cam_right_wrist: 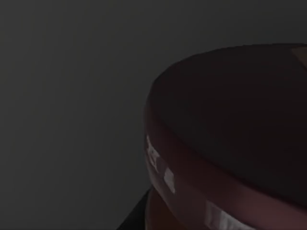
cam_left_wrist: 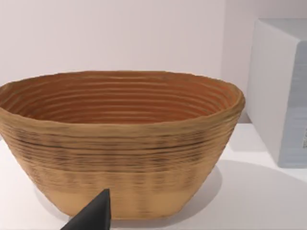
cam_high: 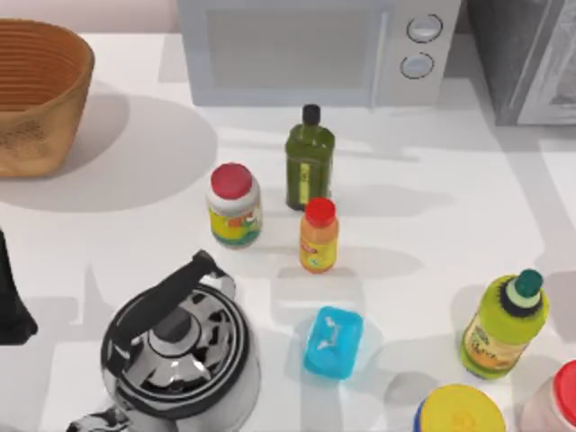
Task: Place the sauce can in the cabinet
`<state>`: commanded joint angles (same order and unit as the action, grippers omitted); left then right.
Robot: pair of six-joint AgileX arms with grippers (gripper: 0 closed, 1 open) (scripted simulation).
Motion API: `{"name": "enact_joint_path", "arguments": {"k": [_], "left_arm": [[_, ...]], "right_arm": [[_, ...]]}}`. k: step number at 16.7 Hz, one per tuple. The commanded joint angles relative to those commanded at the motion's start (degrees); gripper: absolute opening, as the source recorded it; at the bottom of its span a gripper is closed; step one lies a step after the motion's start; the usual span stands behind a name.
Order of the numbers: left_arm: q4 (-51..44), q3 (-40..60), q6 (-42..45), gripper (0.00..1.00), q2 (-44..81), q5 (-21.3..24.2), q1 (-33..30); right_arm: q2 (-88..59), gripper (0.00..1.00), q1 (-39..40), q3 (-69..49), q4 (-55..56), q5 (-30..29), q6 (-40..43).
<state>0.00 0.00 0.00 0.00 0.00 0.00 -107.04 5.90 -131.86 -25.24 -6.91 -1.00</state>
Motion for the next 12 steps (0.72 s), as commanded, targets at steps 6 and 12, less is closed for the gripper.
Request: {"name": "enact_joint_path", "arguments": {"k": [6,12], "left_arm": [[0.0,0.0,0.0,1.0,0.0,0.0,0.0],[0.0,0.0,0.0,1.0,0.0,0.0,0.0]], "right_arm": [[0.0,0.45,0.0,0.0,0.0,0.0,0.0],[0.0,0.9,0.0,0.0,0.0,0.0,0.0]]}}
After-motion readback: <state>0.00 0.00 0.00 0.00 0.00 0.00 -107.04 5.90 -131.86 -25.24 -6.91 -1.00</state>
